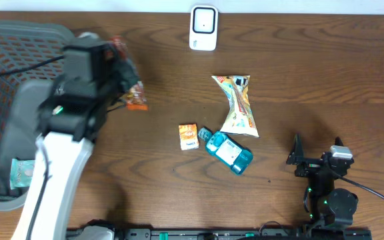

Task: Scan the item barcode
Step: 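Carry the TOP bar right and drop it beside the chip bag, then reach the left gripper back into the basket and grasp the green wipes pack, then carry the wipes pack out and drop it right of the chip bag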

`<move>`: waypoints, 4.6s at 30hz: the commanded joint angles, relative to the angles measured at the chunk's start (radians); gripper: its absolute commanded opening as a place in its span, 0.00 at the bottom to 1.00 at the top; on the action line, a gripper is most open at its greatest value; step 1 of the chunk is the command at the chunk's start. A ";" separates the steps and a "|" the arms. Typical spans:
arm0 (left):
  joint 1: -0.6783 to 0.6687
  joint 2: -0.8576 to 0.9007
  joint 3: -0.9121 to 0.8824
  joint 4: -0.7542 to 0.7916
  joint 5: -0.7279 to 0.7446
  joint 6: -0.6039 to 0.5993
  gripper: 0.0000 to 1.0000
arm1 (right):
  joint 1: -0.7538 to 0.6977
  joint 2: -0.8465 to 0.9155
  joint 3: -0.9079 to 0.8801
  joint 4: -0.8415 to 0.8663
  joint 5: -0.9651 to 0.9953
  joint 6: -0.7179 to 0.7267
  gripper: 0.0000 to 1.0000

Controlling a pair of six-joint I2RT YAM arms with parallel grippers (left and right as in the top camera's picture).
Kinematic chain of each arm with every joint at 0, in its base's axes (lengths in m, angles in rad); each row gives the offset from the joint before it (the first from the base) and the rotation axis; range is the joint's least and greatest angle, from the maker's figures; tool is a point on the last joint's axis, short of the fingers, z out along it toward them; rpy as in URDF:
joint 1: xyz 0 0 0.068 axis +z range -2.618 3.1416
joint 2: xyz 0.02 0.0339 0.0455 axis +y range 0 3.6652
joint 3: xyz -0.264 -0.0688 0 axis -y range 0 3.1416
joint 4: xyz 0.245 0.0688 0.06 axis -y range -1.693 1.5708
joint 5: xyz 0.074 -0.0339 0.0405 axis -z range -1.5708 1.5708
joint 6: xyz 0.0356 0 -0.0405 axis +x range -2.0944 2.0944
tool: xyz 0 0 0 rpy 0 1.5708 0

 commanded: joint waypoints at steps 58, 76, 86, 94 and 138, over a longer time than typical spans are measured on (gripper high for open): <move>0.254 -0.089 -0.009 0.080 -0.592 0.068 1.00 | -0.004 -0.006 -0.005 -0.001 -0.005 -0.013 0.99; 0.760 0.380 -0.019 -0.312 -0.348 -0.430 1.00 | -0.004 -0.006 -0.005 -0.001 -0.005 -0.013 0.99; 0.849 0.596 -0.048 -0.332 -0.349 -0.595 1.00 | -0.004 -0.006 -0.005 -0.001 -0.004 -0.013 0.99; 0.859 0.725 -0.054 -0.319 -0.337 -0.537 0.99 | -0.004 -0.006 -0.005 -0.001 -0.005 -0.013 0.99; 0.627 -0.312 -0.113 0.300 0.325 0.074 0.07 | -0.004 -0.006 -0.005 -0.001 -0.004 -0.013 0.99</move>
